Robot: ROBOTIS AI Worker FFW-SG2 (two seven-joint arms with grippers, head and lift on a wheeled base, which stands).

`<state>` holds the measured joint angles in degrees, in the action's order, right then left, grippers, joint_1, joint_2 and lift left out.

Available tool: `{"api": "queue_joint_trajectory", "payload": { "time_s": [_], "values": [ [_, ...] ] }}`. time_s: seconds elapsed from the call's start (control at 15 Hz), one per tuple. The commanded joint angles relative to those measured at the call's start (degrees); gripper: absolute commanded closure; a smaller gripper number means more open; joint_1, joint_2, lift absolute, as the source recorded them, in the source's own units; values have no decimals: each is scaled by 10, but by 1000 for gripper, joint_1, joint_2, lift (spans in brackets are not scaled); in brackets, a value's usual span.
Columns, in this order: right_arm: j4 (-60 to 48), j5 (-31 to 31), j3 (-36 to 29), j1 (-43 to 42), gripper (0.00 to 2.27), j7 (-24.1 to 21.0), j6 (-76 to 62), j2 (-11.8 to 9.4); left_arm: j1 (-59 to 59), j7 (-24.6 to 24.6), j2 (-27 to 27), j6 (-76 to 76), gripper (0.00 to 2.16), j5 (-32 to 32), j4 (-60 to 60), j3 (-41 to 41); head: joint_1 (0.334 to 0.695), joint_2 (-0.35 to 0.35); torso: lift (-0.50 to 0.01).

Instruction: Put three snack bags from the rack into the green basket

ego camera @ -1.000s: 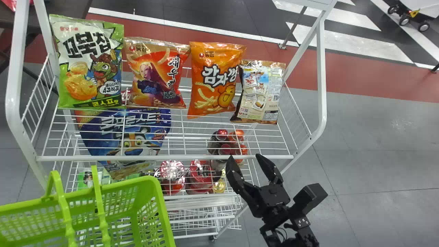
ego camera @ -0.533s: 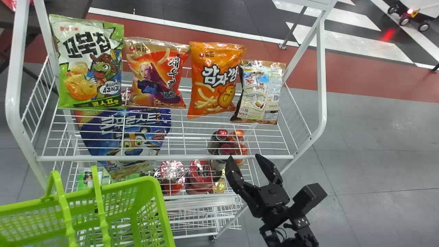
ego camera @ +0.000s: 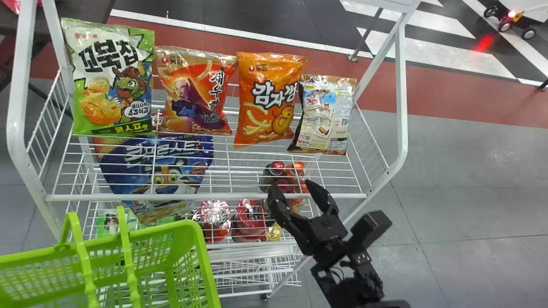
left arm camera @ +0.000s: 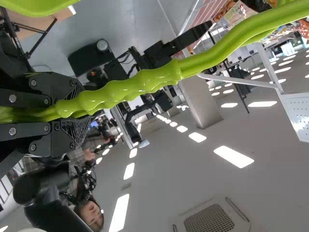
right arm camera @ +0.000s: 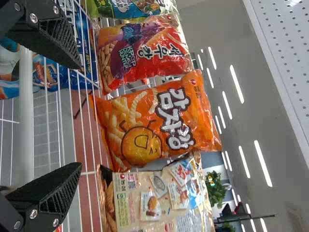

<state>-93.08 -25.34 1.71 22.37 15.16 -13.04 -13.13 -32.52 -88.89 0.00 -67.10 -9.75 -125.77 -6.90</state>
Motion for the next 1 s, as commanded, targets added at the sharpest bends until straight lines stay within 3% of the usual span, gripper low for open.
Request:
{"api": "queue_joint_trajectory", "payload": {
  "time_s": [0.0,0.53,0.93],
  "values": [
    [1,9,8,-39,97,0,51,4,0,-1,-1,0,2148,0,2,-3,695,-350,0],
    [6,59,103,-172,97,-28,155,4,-1,-2,-1,0,2148,0,-1,-3,695,-191,0],
    [64,94,158,-273,76,-58,200,30,-2,-2,-1,0,2148,0,-1,-3,695,-94,0]
  ]
}}
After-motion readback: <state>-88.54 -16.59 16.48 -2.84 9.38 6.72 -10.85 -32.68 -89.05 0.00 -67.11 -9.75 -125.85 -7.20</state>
